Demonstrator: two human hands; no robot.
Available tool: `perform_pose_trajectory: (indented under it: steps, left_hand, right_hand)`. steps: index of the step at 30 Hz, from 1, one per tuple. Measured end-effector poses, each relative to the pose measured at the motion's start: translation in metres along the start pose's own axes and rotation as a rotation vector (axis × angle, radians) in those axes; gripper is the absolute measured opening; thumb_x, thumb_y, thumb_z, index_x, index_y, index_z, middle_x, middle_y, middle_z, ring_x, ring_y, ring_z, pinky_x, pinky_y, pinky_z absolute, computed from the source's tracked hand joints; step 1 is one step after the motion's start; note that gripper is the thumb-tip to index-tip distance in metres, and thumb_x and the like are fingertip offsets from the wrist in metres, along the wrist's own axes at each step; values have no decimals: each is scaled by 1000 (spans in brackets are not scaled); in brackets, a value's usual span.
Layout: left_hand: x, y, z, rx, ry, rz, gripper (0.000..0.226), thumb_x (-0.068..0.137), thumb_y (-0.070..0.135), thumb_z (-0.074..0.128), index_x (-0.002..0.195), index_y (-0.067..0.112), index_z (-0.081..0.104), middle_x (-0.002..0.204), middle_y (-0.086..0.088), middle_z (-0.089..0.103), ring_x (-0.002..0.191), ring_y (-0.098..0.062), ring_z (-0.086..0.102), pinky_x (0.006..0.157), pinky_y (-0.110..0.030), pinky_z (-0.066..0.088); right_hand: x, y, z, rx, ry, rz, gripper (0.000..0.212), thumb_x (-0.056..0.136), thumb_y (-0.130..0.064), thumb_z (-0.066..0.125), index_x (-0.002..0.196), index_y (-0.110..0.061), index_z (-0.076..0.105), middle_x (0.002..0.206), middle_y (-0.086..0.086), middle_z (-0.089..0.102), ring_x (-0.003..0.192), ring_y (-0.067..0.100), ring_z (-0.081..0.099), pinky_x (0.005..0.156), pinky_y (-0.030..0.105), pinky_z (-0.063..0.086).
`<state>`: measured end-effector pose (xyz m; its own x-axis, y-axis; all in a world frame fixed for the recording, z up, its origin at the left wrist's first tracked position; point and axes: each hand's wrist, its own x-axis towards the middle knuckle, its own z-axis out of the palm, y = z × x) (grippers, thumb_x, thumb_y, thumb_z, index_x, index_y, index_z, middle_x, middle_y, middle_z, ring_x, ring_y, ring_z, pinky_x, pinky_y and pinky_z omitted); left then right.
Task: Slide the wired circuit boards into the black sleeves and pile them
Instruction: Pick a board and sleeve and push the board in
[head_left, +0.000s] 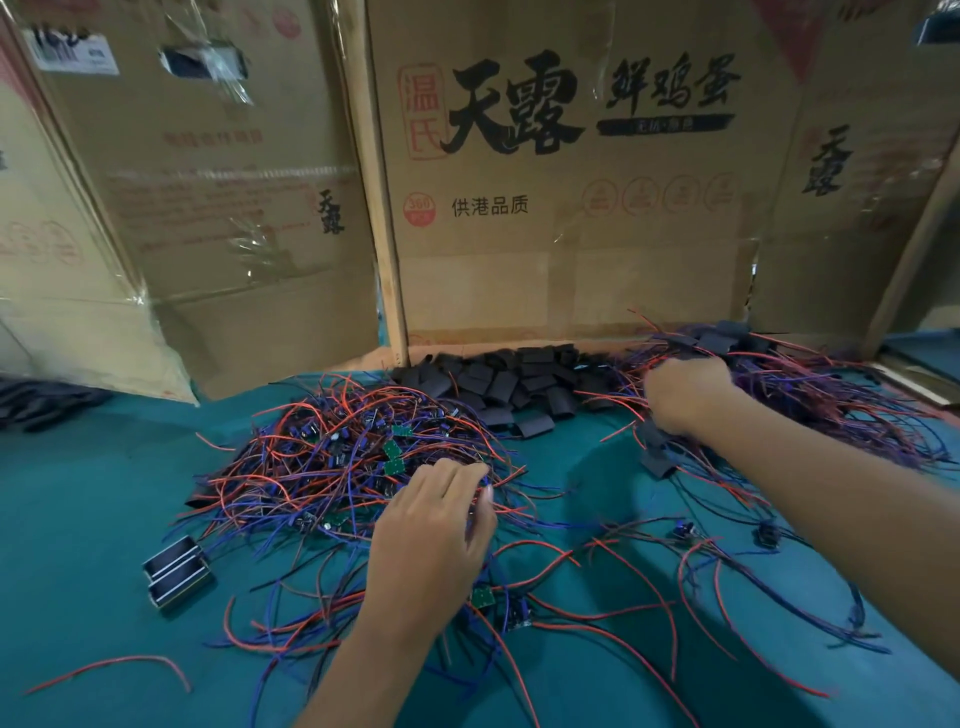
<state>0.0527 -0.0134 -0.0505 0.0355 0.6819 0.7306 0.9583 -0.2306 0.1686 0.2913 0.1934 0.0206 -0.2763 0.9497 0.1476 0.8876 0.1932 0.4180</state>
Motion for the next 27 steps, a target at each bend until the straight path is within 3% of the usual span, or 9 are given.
perform_pose_trajectory:
  steps: [3,6,10,13,16,18,20,23,27]
  left_hand:
    - [-1,-1,2,8,9,2,30,100,30,43,106,14,67,90,4,60,82,-17,59,68,-31,52]
    - [-1,-4,1,34,62,-10,26,99,27,46,101,14,68,85,3,59,77,-19,58,65,-31,50]
    - [-4,-4,1,57,83,45,22,99,24,49,100,13,69,81,2,57,73,-19,55,62,-31,47]
    - [-4,-1,1,52,59,49,22,100,24,49,99,14,69,80,3,56,73,-18,54,61,-30,47]
    - [-3,0,-1,36,37,48,21,99,23,49,98,14,68,81,3,56,73,-18,54,61,-33,49]
    - [-2,0,-2,33,37,32,23,97,28,53,107,14,68,83,4,58,76,-18,56,63,-34,52]
    - [-1,5,-3,37,-8,4,43,93,41,56,125,13,63,87,5,59,81,-18,58,68,-32,52]
    - [-1,18,-4,11,-81,57,72,86,58,55,138,8,55,97,4,63,87,-18,59,73,-32,51]
    - [-4,27,-7,-165,-70,132,52,86,46,63,125,12,62,104,4,66,91,-18,63,78,-33,51]
  right_hand:
    - [15,-50,-19,82,130,-221,19,91,-16,54,110,-15,59,116,9,64,106,31,63,73,37,44]
    - [32,-96,-19,47,25,-440,42,95,-15,56,134,-11,44,128,11,56,117,32,56,80,42,49]
    - [41,-121,-4,-116,26,-479,36,93,-4,53,129,-11,53,120,10,62,104,32,64,71,39,48]
    - [38,-116,-2,-34,48,-412,33,94,-11,53,127,-11,49,119,9,60,102,31,63,72,39,52]
    - [17,-98,-11,236,92,-269,24,96,-17,53,120,-13,50,116,8,59,102,32,62,75,40,52]
    - [-11,-86,-22,593,123,-161,13,95,-25,58,102,-17,53,98,6,62,87,29,62,67,33,46]
    - [-50,-81,-33,937,155,-120,18,86,-31,69,84,-20,55,76,-2,61,70,17,58,58,28,39]
    - [-113,-89,-41,1132,132,-161,28,75,-34,77,67,-18,55,57,-7,55,52,3,44,48,20,31]
    - [-157,-97,-33,1454,33,-143,33,76,-27,78,64,-11,52,56,-3,48,54,9,40,53,27,33]
